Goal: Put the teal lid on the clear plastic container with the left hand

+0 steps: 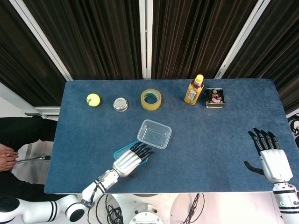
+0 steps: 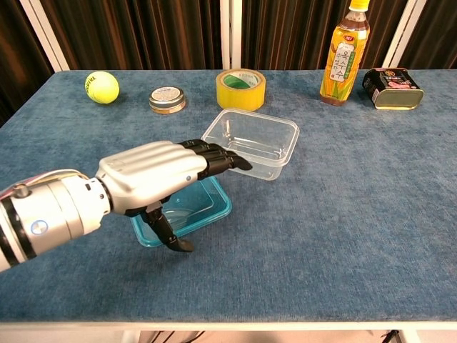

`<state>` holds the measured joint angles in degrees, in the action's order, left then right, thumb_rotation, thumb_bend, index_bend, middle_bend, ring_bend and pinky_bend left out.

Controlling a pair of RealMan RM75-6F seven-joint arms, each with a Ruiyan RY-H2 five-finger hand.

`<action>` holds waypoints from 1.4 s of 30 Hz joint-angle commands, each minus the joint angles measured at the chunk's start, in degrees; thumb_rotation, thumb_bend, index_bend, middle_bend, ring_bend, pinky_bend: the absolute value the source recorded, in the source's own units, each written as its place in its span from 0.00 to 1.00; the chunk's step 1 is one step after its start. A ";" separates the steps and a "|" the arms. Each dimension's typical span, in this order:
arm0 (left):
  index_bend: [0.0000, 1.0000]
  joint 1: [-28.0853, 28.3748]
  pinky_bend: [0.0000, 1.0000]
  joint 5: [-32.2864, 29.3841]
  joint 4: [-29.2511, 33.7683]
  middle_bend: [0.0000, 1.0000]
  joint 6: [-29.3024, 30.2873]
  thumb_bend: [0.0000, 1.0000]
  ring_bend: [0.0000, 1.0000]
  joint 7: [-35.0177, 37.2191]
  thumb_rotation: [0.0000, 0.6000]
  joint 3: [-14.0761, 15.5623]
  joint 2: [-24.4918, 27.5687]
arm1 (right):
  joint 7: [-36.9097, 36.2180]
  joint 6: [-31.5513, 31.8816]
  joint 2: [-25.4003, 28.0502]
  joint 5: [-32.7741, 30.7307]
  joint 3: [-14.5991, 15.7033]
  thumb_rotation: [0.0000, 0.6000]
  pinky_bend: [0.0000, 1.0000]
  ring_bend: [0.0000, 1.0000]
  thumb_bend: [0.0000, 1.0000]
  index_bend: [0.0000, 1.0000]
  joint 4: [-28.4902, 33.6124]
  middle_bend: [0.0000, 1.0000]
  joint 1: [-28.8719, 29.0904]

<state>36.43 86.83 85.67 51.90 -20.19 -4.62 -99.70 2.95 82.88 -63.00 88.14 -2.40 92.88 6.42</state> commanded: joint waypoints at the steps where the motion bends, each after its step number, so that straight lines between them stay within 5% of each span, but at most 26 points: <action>1: 0.08 0.25 0.00 -1.53 -1.11 0.05 -0.25 0.00 0.00 -0.60 1.00 -0.04 -0.71 | -0.04 0.09 0.00 0.03 0.03 1.00 0.00 0.00 0.10 0.00 -0.01 0.00 -0.07; 12: 0.08 -0.55 0.00 -9.65 -2.86 0.04 1.46 0.00 0.00 -3.38 1.00 -2.51 0.07 | -0.20 0.16 -0.20 -0.27 -0.02 1.00 0.00 0.00 0.10 0.00 -0.34 0.00 -0.23; 27: 0.08 5.54 0.00 -25.50 -7.40 0.04 -6.37 0.00 0.00 -5.66 1.00 -8.80 4.18 | 0.11 0.96 -0.02 -0.39 -0.01 1.00 0.00 0.00 0.10 0.00 -0.07 0.00 -0.80; 42: 0.09 11.33 0.00 -37.99 -2.12 0.04 -10.35 0.00 0.00 -8.86 1.00 -6.69 7.21 | -0.29 0.76 -0.30 -0.34 0.10 1.00 0.00 0.00 0.10 0.00 -0.55 0.00 -0.87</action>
<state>46.92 49.87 83.69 41.62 -28.32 -11.68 -92.27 2.66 83.63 -63.30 87.81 -2.30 92.33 5.56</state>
